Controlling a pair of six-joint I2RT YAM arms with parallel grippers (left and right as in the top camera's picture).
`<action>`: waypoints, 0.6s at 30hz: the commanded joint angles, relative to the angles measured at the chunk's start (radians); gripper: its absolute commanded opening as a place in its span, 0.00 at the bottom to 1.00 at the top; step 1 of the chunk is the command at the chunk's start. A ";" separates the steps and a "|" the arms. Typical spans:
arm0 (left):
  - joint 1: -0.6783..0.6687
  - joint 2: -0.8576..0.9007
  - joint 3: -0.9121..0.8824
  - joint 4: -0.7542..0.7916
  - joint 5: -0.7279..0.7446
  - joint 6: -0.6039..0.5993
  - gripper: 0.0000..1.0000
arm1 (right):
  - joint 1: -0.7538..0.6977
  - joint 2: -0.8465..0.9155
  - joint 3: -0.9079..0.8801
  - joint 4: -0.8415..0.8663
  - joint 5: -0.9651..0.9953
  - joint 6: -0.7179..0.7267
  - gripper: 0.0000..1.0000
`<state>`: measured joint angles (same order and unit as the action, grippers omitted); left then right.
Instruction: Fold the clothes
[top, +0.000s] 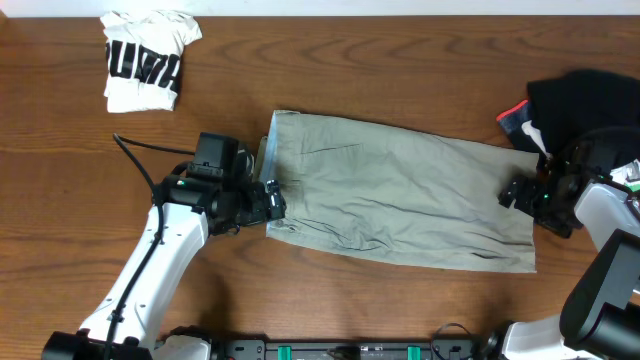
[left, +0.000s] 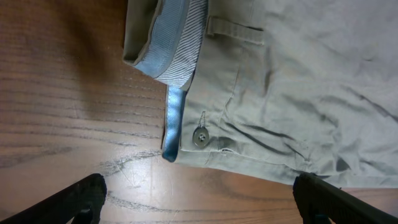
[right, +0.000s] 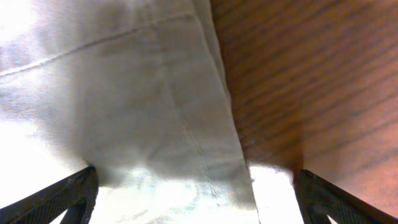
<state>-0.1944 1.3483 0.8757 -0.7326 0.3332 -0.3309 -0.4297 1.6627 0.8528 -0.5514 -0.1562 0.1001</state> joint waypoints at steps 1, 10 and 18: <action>-0.002 -0.002 0.000 0.005 -0.010 0.024 0.98 | -0.010 0.053 -0.019 0.002 -0.113 -0.039 0.98; -0.002 0.001 0.000 0.054 -0.009 0.106 0.98 | -0.010 0.053 -0.019 -0.017 -0.140 -0.048 0.99; 0.064 0.094 0.000 0.150 0.003 0.160 0.98 | -0.010 0.033 -0.002 -0.045 -0.142 0.011 0.99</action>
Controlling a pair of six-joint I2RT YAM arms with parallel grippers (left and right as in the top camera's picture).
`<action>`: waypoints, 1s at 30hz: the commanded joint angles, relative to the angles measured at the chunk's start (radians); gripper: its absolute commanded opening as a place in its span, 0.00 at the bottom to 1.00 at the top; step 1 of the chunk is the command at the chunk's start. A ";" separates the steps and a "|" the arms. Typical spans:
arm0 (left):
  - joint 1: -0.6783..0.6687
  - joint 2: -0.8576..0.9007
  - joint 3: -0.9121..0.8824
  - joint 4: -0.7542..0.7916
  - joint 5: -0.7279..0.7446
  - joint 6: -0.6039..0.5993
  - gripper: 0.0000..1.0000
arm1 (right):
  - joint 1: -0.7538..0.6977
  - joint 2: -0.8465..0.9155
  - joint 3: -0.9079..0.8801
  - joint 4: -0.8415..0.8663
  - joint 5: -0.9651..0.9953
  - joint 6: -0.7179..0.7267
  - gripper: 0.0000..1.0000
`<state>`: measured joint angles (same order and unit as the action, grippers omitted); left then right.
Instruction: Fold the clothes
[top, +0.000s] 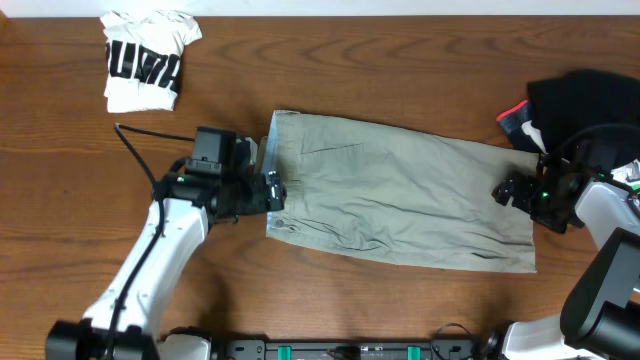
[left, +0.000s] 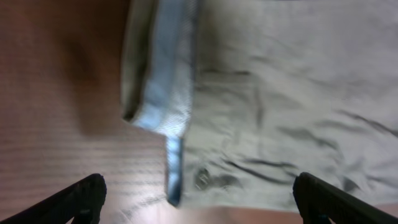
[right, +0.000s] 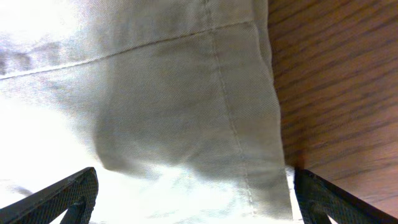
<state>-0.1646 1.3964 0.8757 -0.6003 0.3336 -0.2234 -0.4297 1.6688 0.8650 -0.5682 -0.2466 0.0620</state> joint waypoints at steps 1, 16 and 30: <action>0.050 0.066 0.000 0.035 0.022 0.068 0.98 | -0.010 0.017 -0.007 -0.042 -0.051 0.063 0.99; 0.137 0.247 0.001 0.293 0.303 0.242 0.98 | -0.010 -0.255 0.044 -0.266 -0.054 0.079 0.99; 0.190 0.357 0.027 0.349 0.262 0.257 0.98 | -0.008 -0.566 0.084 -0.446 -0.177 0.070 0.99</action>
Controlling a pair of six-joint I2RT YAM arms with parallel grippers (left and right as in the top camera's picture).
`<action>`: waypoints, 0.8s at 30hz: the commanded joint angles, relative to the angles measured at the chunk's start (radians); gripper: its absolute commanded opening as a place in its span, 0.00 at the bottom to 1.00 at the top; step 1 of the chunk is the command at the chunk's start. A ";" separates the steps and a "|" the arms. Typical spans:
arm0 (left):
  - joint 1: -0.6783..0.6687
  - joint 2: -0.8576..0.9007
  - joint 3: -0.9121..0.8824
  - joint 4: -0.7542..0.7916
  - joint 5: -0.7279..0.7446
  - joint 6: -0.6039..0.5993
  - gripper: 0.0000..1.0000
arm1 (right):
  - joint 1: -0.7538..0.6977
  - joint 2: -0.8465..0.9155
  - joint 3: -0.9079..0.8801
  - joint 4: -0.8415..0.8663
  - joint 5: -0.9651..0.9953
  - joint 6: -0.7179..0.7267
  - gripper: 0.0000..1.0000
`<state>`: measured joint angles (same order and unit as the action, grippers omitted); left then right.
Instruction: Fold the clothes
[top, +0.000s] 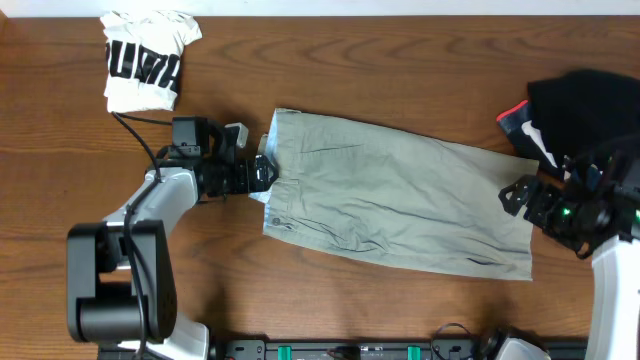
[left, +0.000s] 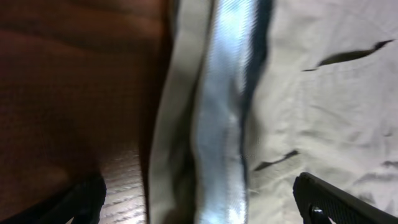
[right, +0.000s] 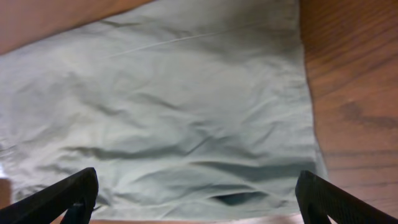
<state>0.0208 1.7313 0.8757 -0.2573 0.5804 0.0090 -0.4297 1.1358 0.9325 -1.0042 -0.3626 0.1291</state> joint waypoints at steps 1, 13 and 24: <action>0.004 0.032 0.028 0.010 0.015 0.025 0.98 | -0.008 -0.051 0.016 -0.022 -0.069 0.000 0.99; -0.014 0.103 0.028 0.057 0.151 -0.014 0.98 | 0.012 -0.087 0.016 -0.111 -0.079 -0.026 0.99; -0.160 0.218 0.028 0.035 0.186 -0.098 0.63 | 0.012 -0.087 0.016 -0.127 -0.129 -0.026 0.99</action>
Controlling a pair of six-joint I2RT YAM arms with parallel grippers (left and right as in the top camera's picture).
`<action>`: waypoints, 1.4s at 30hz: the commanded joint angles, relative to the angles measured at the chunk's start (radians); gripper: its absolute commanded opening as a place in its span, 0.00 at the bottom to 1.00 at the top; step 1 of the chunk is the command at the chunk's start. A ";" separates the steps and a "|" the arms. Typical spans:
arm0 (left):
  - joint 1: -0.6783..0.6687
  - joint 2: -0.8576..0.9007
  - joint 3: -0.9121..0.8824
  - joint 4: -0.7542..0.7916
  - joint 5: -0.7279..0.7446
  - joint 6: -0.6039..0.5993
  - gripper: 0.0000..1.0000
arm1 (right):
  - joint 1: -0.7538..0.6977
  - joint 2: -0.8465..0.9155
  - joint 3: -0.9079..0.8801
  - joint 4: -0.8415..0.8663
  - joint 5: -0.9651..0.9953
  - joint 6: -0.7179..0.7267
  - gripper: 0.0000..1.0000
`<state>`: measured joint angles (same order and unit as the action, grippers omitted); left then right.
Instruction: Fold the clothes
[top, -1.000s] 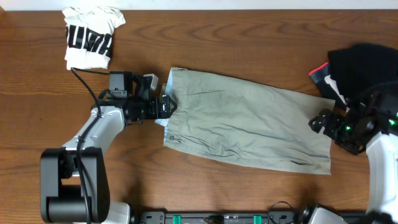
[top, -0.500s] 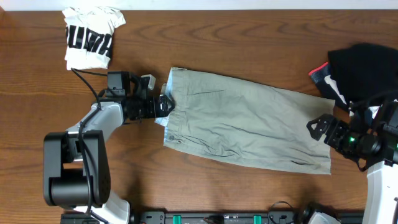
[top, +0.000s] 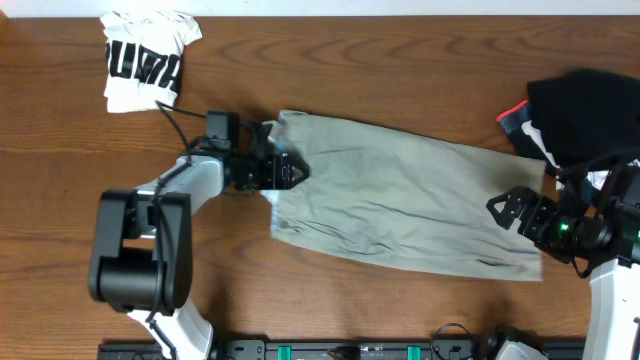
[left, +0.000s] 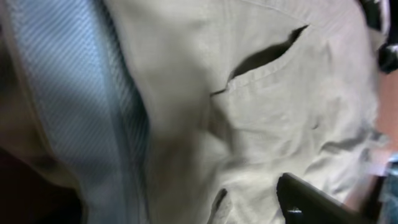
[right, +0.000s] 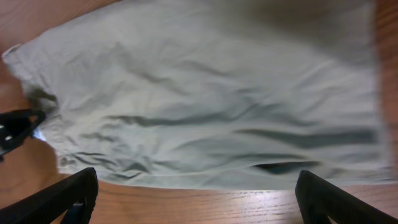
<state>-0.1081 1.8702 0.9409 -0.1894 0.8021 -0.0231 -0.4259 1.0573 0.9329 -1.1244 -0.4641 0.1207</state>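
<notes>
Khaki pants (top: 400, 195) lie flat across the wood table, waist to the left and hem to the right. My left gripper (top: 285, 170) is pushed onto the waistband. In the left wrist view, cloth and the blue waistband lining (left: 81, 93) fill the frame beside a pocket slit (left: 267, 53). Only one finger (left: 317, 202) shows; the other is hidden by fabric. My right gripper (top: 512, 210) hovers open over the hem end, its fingers (right: 62, 196) wide apart with nothing between them. The right wrist view takes in the pants (right: 205, 93) whole.
A folded white T-shirt with black print (top: 145, 60) lies at the far left. A dark garment pile (top: 580, 100) sits at the right edge, close behind my right arm. Bare table (top: 400, 60) stretches behind the pants.
My left gripper has moved right from the waistband's outer edge onto the waist, and that end of the pants has shifted a little right. My right gripper now sits farther back and sees the whole pants.
At first my left gripper stood open at the waist's front corner by the button, and my right gripper was low over the hem. The left was then farther back along the waistband, and is now on it. The right was then off the hem, and is now higher.
</notes>
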 joint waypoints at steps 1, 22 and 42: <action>-0.032 0.081 -0.037 -0.033 -0.035 -0.079 0.55 | 0.008 -0.008 0.016 -0.013 -0.027 -0.018 0.99; 0.252 0.079 -0.031 -0.186 -0.135 -0.121 0.06 | 0.008 -0.008 0.016 -0.038 -0.027 -0.048 0.99; 0.431 -0.077 0.417 -0.890 -0.475 -0.073 0.06 | 0.008 -0.008 0.016 -0.001 -0.004 -0.067 0.99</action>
<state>0.3336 1.8431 1.3022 -1.0500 0.3840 -0.1040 -0.4259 1.0573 0.9340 -1.1278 -0.4709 0.0704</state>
